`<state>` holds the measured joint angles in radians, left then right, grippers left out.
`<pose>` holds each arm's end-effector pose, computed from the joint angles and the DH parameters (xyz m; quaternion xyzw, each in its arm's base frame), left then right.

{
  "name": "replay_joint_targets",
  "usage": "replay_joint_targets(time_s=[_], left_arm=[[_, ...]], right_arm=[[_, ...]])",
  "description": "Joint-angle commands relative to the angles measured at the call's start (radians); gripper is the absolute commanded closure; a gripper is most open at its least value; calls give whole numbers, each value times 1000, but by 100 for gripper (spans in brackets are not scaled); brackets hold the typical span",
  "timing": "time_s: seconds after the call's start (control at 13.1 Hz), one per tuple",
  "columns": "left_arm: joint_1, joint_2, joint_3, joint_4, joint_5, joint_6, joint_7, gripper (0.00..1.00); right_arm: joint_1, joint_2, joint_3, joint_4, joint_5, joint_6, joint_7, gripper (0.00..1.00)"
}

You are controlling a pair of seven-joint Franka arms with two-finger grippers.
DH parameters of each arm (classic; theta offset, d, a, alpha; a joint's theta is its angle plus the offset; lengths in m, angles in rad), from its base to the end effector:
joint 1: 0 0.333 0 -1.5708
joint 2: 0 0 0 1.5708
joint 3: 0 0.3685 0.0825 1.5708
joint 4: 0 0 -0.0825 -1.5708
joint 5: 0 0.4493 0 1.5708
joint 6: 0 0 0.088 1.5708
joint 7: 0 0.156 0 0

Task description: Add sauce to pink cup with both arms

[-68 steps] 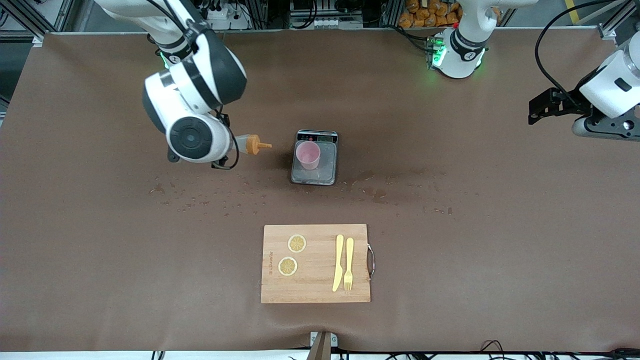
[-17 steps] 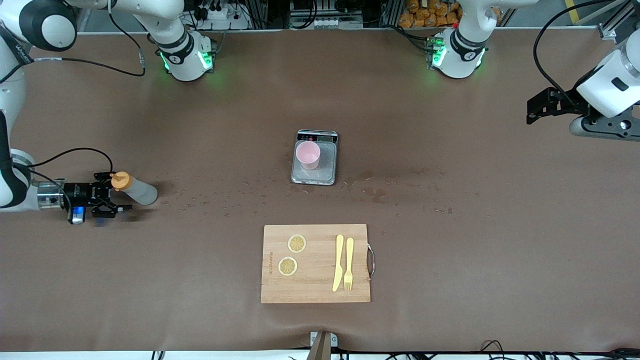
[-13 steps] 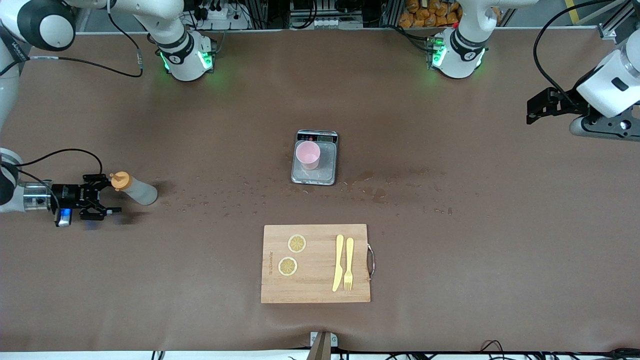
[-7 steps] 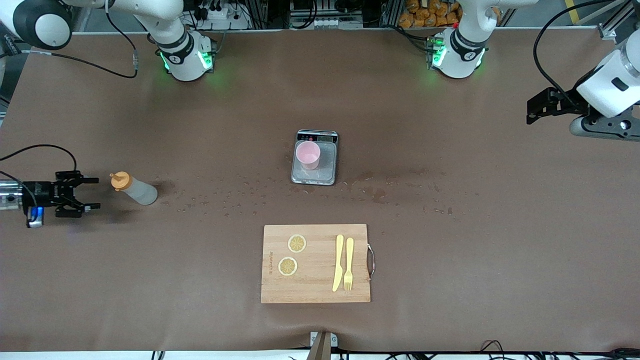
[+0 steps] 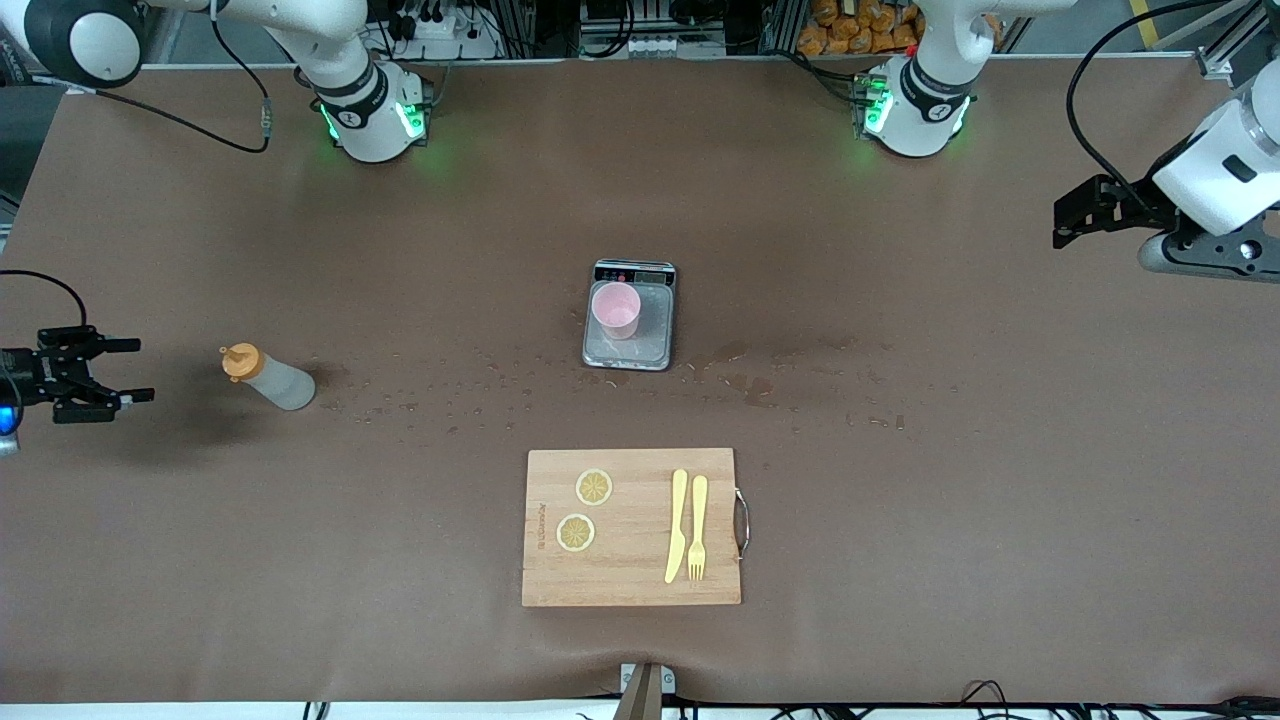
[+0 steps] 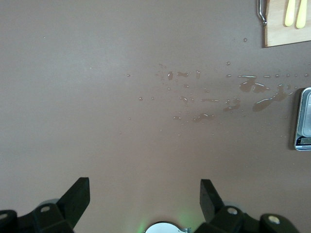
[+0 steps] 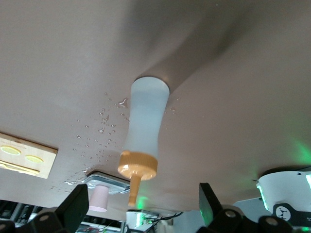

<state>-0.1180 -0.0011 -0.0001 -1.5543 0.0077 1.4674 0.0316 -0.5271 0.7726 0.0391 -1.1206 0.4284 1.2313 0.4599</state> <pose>0.6001 -0.0699 0.6290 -0.9963 0.0745 0.0427 0.0057 0.6913 -0.2928 0.3155 -0.8202 0.4195 0.3128 0.2313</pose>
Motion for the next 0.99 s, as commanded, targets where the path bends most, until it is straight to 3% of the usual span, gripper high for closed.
replay_joint_targets(time_s=[0.0, 0.3, 0.69, 0.91], left_arm=[[-2, -2, 2, 7, -8, -10, -2, 0], [-2, -2, 0, 7, -9, -10, -2, 0], [0, -2, 2, 7, -8, -10, -2, 0], [0, -2, 2, 7, -8, -10, -2, 0]], right_arm=[[82, -96, 2, -1, -78, -26, 0, 0], [232, -241, -8, -11, -132, -26, -3, 0], [432, -332, -22, -10, -178, -70, -1, 0], [489, -400, -21, -11, -178, -73, -3, 0]])
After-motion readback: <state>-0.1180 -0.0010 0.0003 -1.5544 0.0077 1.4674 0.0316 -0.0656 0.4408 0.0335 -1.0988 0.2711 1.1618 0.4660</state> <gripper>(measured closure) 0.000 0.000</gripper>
